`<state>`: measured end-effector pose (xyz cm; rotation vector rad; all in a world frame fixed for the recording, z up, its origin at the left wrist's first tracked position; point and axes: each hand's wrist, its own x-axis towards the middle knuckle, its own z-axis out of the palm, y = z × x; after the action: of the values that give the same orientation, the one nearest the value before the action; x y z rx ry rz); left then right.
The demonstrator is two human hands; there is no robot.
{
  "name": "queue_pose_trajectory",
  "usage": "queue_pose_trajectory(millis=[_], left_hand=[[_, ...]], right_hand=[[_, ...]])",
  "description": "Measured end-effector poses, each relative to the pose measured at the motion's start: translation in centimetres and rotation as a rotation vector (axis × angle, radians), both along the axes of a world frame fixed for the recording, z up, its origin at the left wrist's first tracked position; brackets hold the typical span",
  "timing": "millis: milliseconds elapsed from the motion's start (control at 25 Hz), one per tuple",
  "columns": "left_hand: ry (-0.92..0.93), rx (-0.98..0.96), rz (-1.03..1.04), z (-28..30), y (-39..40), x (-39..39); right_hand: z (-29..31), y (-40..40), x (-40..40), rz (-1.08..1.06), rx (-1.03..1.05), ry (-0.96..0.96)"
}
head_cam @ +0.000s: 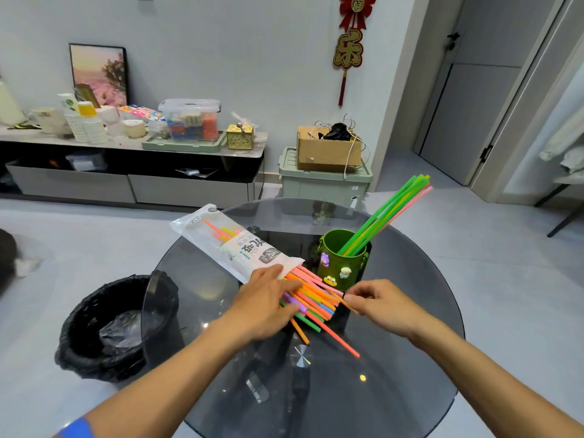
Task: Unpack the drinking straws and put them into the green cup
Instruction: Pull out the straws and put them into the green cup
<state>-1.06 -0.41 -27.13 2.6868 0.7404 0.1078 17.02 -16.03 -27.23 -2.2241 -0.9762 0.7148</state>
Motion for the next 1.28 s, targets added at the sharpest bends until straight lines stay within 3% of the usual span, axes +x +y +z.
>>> queue_pose_trajectory(millis=[160,560,960,1080,1280], left_hand=[[0.015,0.008,-0.055,-1.0,0.6,-0.6],[-0.059,0.055,-0.033,-1.8,1.4,-0.3],[-0.050,0.068,0.009,-2.1,1.7,0.6],[-0.030,0.079,0.013,-2.2,1.7,0.7],[-0.029,0.097,0.015,-2.2,1.5,0.8]], right_hand=[[-0.9,3.4,-4.1,-0.038,0.118,-0.253],[-0.1,4.4,-3.7,0.229,-0.233,-0.659],[4.1,-2.8,2.4,0.300,-0.300,-0.597],[5.3,-4.9,4.1,0.296,-0.237,-0.487],[7.4,-8.3,6.8,0.200,-0.069,-0.128]])
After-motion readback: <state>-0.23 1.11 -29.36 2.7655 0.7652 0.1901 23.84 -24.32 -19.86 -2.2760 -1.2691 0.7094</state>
